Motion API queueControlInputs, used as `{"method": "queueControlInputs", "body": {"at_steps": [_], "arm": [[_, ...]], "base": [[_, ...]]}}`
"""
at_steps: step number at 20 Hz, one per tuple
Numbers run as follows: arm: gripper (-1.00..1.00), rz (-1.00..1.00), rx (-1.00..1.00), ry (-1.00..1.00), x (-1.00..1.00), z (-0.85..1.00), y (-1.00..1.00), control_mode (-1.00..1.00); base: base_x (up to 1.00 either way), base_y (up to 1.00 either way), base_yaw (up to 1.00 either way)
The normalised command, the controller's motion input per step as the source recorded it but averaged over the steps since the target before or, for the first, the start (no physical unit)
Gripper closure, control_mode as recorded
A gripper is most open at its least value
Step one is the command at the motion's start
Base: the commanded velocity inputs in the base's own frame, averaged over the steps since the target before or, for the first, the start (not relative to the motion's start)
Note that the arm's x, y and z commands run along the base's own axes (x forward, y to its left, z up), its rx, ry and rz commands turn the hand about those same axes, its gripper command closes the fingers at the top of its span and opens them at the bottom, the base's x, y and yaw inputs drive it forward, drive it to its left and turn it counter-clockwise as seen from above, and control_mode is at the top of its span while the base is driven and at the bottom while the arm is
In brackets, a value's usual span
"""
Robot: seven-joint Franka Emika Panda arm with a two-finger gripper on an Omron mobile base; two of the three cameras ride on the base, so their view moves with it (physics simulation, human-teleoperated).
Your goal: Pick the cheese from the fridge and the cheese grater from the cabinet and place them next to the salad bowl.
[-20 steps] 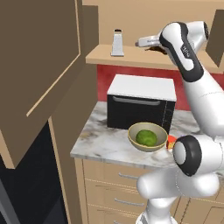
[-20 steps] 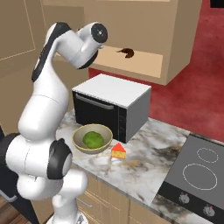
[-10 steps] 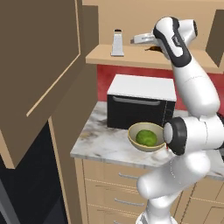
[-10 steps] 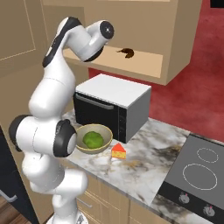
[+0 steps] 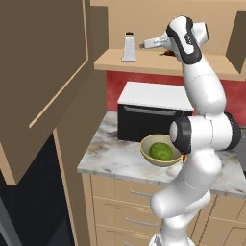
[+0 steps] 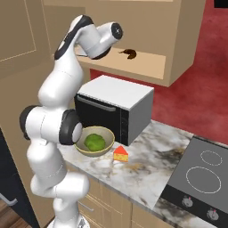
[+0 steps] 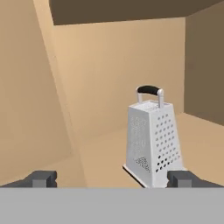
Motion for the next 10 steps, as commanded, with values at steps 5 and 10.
{"method": "queueControlInputs", "body": {"at_steps": [5,10], "arm": [[-1.0,0.18,0.0,0.0,0.42,-0.13,0.0,-1.0],[-1.0,0.13,0.0,0.0,0.37,-0.1,0.0,-1.0]], "base": [[0.0,0.0,0.0],[0.0,0.0,0.0]]}}
